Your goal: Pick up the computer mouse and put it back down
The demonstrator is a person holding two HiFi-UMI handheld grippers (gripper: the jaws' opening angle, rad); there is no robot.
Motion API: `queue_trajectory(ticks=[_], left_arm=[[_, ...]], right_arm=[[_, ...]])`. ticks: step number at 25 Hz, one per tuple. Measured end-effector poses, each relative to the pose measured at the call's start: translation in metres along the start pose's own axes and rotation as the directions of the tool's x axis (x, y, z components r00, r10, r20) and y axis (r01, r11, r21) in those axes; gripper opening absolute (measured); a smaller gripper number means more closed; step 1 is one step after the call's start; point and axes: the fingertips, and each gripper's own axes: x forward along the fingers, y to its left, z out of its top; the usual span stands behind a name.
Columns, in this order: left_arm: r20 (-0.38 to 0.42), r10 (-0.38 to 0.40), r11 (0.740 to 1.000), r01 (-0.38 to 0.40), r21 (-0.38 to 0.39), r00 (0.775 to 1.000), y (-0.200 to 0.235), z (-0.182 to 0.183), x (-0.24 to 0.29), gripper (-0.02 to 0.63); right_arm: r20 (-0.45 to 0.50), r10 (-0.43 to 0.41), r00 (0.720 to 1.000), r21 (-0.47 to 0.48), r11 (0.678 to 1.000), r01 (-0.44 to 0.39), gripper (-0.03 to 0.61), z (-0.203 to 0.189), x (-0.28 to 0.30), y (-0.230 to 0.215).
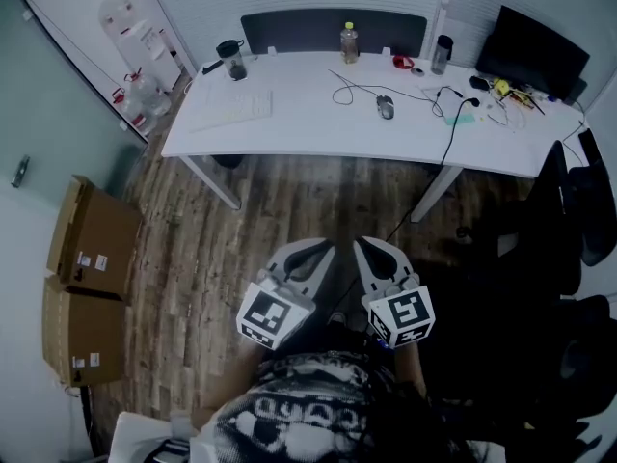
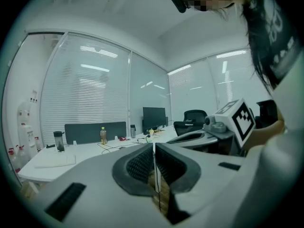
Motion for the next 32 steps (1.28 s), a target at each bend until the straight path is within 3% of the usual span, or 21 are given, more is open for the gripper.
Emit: queue_trajectory(ticks=[7,16,32], left_arm=[[0.008,0.016,1.000,-0.016,0.025,1.000,0.016,-0.003,0.017,0.014],[-0.019,-0.071,0.997,0.071,0.014,0.997,0.047,0.002,0.083,0.014],[0.052,-0.167,0.986,0.166,0.029,0.984,0.217,0.030,0.259,0.014]], right_arm=[[0.008,-0.007,1.000,0.019,1.000,0.006,-0.008,0.004,0.015,-0.021],[-0.005,-0.075,0.997,0.026,0.997,0.075,-0.008,0.006,0.055,-0.085],[-0.065,-0.195,0.979,0.020,0.980,0.197,-0.008,0.041,0.214,-0.227]])
